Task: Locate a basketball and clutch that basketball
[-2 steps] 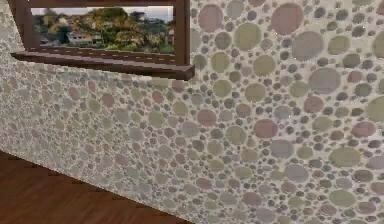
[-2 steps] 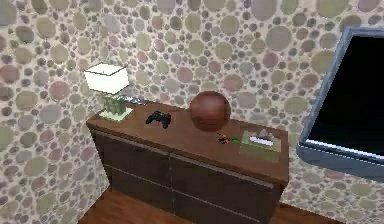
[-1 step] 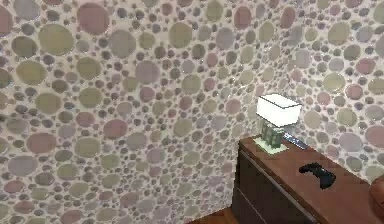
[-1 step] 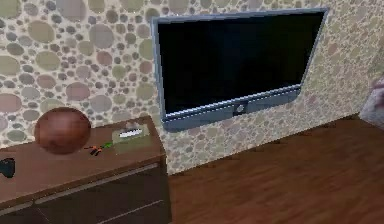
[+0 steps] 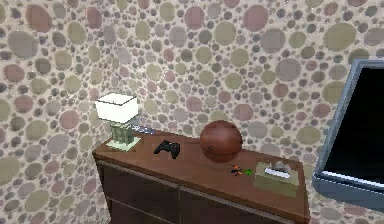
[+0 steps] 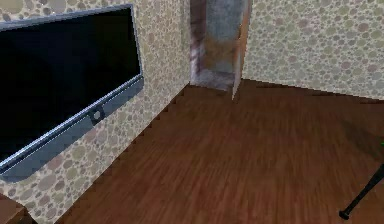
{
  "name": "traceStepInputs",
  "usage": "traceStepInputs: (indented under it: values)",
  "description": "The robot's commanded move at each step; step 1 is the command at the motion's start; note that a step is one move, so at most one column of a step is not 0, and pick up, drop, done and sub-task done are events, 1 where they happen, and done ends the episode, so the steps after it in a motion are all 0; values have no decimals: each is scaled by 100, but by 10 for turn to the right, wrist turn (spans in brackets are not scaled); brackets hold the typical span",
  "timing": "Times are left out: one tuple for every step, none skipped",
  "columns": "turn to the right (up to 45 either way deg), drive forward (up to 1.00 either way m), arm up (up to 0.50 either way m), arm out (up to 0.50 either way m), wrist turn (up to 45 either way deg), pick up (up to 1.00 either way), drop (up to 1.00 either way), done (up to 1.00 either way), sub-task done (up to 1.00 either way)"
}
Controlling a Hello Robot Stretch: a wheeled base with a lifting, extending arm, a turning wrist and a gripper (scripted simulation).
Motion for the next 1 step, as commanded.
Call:
traceStepInputs:
  values:
    - [150,0,0,0,0,0,0,0,0]
